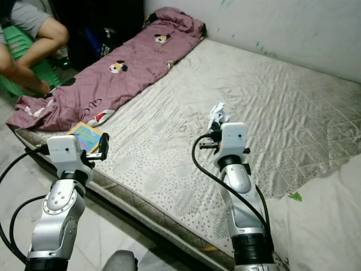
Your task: Clean up the room
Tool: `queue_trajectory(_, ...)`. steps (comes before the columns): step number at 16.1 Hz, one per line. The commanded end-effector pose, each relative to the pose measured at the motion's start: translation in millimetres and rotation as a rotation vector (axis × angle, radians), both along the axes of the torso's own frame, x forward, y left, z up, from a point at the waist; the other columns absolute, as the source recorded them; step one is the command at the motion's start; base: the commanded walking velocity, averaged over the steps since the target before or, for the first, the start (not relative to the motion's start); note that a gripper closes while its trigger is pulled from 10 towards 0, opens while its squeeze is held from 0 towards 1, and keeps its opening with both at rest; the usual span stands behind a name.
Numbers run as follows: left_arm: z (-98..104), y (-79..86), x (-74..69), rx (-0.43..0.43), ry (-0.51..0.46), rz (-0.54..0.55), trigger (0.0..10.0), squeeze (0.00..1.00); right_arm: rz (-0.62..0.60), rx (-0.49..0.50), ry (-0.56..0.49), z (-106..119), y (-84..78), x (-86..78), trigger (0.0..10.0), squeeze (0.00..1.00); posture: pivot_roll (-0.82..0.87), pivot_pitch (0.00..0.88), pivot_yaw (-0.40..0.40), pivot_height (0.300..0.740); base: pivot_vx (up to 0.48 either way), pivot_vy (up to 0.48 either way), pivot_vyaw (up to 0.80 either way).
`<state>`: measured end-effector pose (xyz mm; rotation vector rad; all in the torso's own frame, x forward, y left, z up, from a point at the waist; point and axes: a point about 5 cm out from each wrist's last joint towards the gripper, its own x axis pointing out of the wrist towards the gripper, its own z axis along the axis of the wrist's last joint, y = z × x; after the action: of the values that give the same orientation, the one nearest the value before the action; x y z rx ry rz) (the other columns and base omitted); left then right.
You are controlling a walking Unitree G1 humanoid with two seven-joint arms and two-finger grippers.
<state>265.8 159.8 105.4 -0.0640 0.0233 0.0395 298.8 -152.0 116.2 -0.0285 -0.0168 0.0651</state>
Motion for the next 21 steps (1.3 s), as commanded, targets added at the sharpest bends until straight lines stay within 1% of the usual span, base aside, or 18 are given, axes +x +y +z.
queue_trajectory(1,-3,-2.4,0.1,-0.024,0.018,-0.008,10.0,0.00,-0.016,-0.004,-0.001,1,-4.0,1.8,10.0,0.00,0.10,0.000,-0.006,0.740,0.000,0.000,0.00)
queue_trajectory(2,-3,-2.4,0.4,-0.028,0.019,-0.007,10.0,0.00,-0.015,-0.003,0.001,0,-3.8,2.1,10.0,0.00,0.10,0.000,-0.006,0.740,0.000,0.000,0.00)
queue_trajectory(3,-3,-2.5,1.2,-0.020,0.017,-0.011,10.0,0.00,-0.020,0.045,0.058,-7,-2.0,3.3,10.0,0.00,0.10,0.000,-0.006,0.740,0.000,0.000,0.00)
queue_trajectory(5,-3,-3.4,2.1,-0.011,0.016,-0.016,10.0,0.00,-0.052,0.089,0.116,-14,-2.2,3.2,10.0,0.00,0.10,0.000,-0.007,0.740,0.000,0.000,0.00)
queue_trajectory(6,-3,-3.2,2.7,-0.013,0.017,-0.014,10.0,0.00,-0.087,0.090,0.160,-21,-3.4,2.9,10.0,0.00,0.10,0.000,-0.007,0.740,0.000,0.000,0.00)
queue_trajectory(7,-4,-3.0,2.8,-0.021,0.018,-0.012,10.0,0.00,-0.123,0.050,0.171,-24,-5.7,2.6,10.0,0.00,0.10,0.000,-0.005,0.740,0.000,0.000,0.00)
queue_trajectory(8,-4,-2.5,2.9,-0.027,0.022,-0.010,10.0,0.00,-0.154,-0.005,0.150,-23,-7.2,3.1,10.0,0.00,0.10,0.000,-0.005,0.740,0.000,0.000,0.00)
queue_trajectory(9,-4,-2.7,3.2,-0.035,0.022,-0.013,10.0,0.00,-0.109,-0.016,0.115,-21,-4.1,4.1,10.0,0.00,0.10,0.000,-0.005,0.740,0.000,0.000,0.00)
queue_trajectory(10,-4,-3.2,3.5,-0.048,0.021,-0.021,10.0,0.00,-0.079,0.030,0.109,-17,-0.1,4.2,10.0,0.00,0.10,0.000,-0.005,0.740,0.000,0.000,0.00)
queue_trajectory(11,-4,-3.4,3.8,-0.049,0.021,-0.026,10.0,0.00,-0.087,0.003,0.098,-16,-0.3,4.8,10.0,0.00,0.10,0.000,-0.005,0.740,0.000,0.000,0.00)
queue_trajectory(12,-5,-5.5,3.4,-0.045,0.014,-0.055,10.0,0.00,-0.106,-0.040,0.094,-16,-0.4,4.7,10.0,0.00,0.09,0.000,-0.007,0.740,0.000,0.000,0.00)
queue_trajectory(14,-5,-6.3,3.8,-0.048,0.013,-0.057,10.0,0.00,-0.091,-0.039,0.122,-19,1.4,4.0,10.0,0.00,0.10,0.000,-0.008,0.740,0.000,0.000,0.00)
queue_trajectory(15,-4,-6.6,3.8,-0.059,0.010,-0.059,10.0,0.00,-0.066,-0.011,0.115,-18,2.0,3.1,10.0,0.00,0.10,0.000,-0.008,0.740,0.000,0.000,0.00)
queue_trajectory(16,-4,-6.3,3.3,-0.067,0.008,-0.053,10.0,0.00,-0.073,-0.013,0.130,-20,1.0,3.0,10.0,0.00,0.10,0.000,-0.008,0.740,0.000,0.000,-0.46)
queue_trajectory(17,-4,-5.8,3.3,-0.074,0.011,-0.048,10.0,0.00,-0.080,0.008,0.139,-21,-0.6,3.4,10.0,0.00,0.09,0.000,-0.007,0.740,0.000,0.000,-0.80)
queue_trajectory(19,-5,-5.7,3.4,-0.076,0.015,-0.047,10.0,0.00,-0.077,-0.001,0.132,-20,-0.8,3.4,10.0,0.00,0.09,0.000,-0.008,0.740,0.000,0.000,-0.80)
queue_trajectory(21,-5,-6.7,3.3,-0.080,0.016,-0.054,10.0,0.00,-0.072,-0.002,0.136,-20,-1.1,3.0,10.0,0.00,0.09,0.000,-0.009,0.740,0.000,0.302,-0.80)
